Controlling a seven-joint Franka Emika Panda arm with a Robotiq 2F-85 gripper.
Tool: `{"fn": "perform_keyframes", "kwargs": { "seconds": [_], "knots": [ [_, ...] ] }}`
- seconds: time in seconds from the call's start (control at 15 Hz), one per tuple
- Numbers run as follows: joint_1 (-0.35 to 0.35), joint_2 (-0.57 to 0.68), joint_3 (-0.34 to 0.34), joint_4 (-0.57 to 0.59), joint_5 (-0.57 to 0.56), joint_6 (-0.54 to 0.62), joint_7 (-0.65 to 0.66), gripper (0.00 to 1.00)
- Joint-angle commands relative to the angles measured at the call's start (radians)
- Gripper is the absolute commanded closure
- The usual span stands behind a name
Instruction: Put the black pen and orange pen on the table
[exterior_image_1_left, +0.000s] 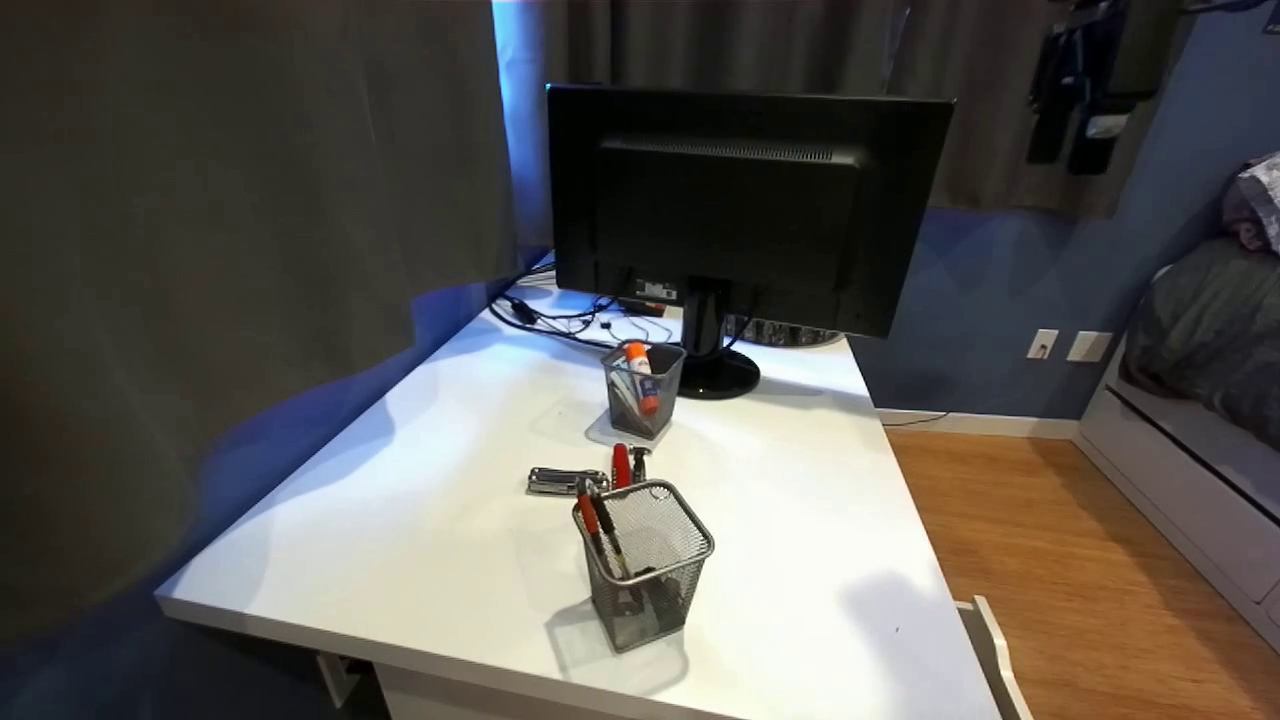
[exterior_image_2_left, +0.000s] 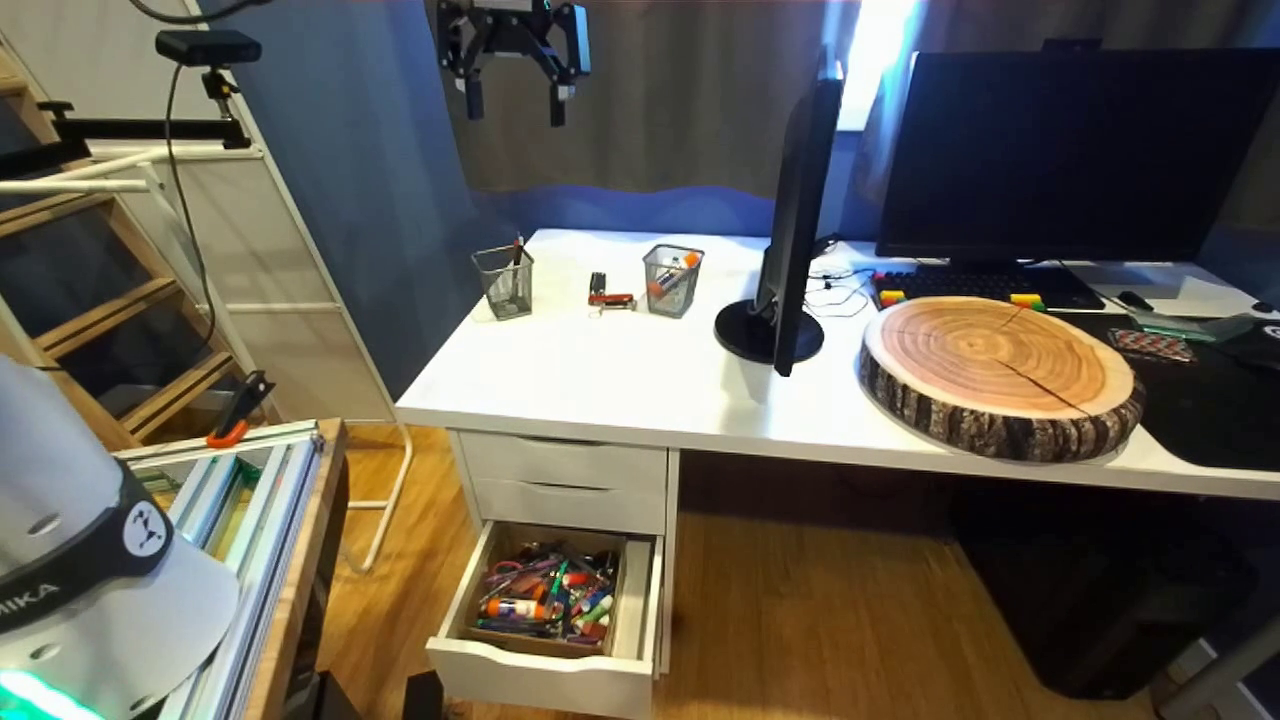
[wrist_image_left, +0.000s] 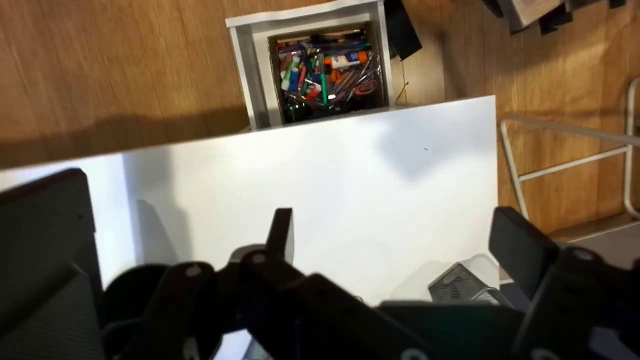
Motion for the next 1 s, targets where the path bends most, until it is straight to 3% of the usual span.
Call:
{"fn": "perform_keyframes", "kwargs": {
  "seconds": [0.0, 0.6, 0.67, 0.93],
  "knots": [
    [0.021, 0.197, 0.058, 0.159, -0.053, 0.005, -0.09, 0.0],
    [0.081, 0.531, 0.182, 0.449, -0.179, -0.015, -0.33, 0.0],
    [0.061, 0.455, 0.171, 0.353, -0.144, 0.021, -0.271, 0.0],
    [0.077, 0.518, 0.181, 0.417, -0.159, 0.016, -0.311, 0.0]
  ]
}}
